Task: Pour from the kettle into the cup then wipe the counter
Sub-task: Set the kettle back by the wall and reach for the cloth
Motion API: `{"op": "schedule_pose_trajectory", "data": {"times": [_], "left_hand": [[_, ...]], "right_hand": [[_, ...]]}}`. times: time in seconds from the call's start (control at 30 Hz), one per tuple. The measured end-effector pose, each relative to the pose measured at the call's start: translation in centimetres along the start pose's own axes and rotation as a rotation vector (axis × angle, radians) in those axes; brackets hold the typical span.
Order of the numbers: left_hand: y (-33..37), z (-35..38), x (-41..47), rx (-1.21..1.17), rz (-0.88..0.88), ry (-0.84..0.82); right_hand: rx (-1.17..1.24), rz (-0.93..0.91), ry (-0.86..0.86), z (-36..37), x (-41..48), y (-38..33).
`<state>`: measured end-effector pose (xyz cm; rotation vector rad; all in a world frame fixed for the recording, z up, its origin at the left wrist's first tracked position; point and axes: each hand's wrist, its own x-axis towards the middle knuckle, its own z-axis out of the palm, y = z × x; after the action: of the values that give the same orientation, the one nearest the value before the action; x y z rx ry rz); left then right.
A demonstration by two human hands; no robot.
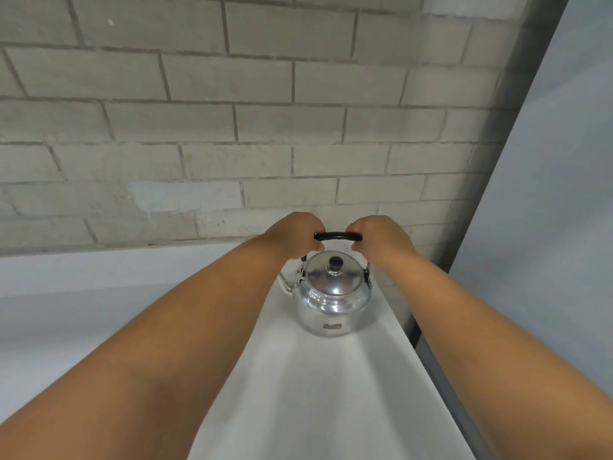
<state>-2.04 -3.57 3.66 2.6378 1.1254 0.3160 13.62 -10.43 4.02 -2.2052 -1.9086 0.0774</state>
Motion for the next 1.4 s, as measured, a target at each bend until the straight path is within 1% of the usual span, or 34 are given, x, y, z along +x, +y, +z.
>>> {"op": "schedule_pose_trajectory", "data": {"times": [0.13,0.37,0.5,0.6,0.73,0.83,0.97,1.1,1.3,1.4], "left_hand": [[-0.5,1.0,1.8,0.026,-0.046,0.008],[-1.4,2.0,3.9,0.069,-0.143,-0.001],[-1.7,2.7,4.3,0.091,-0.169,0.021],[-1.8,3.0,4.2,0.089,-0.193,0.038],[-2.0,2.8,3.1,0.034,-0.241,0.068],[-2.3,1.7,0.9,0.002,-0.241,0.125],[-3.7,-1.0,-4.2,0.02,-0.256,0.208],[-6.2,-4.6,-11.5,0.045,-0.336,0.29],[-11.4,-7.1,-26.2,0.058,-0.481,0.439],[-14.7,-5.8,-33.8,0.033,-0.584,0.415]], "right_hand": [[0.028,-0.033,0.071,1.5,2.0,1.4],[0.025,-0.074,0.104,3.9,5.2,2.3],[-0.017,-0.089,0.142,5.2,5.8,2.5],[-0.004,-0.085,0.178,5.8,5.6,2.7],[0.1,-0.026,0.1,5.6,4.7,2.3],[0.131,-0.041,0.119,4.8,3.6,0.7],[0.132,-0.134,0.162,3.2,1.9,-4.1],[0.137,-0.254,0.128,1.9,-0.6,-11.1],[0.163,-0.511,0.18,2.7,-6.6,-25.3],[0.159,-0.602,0.113,4.5,-9.8,-32.7]]}}
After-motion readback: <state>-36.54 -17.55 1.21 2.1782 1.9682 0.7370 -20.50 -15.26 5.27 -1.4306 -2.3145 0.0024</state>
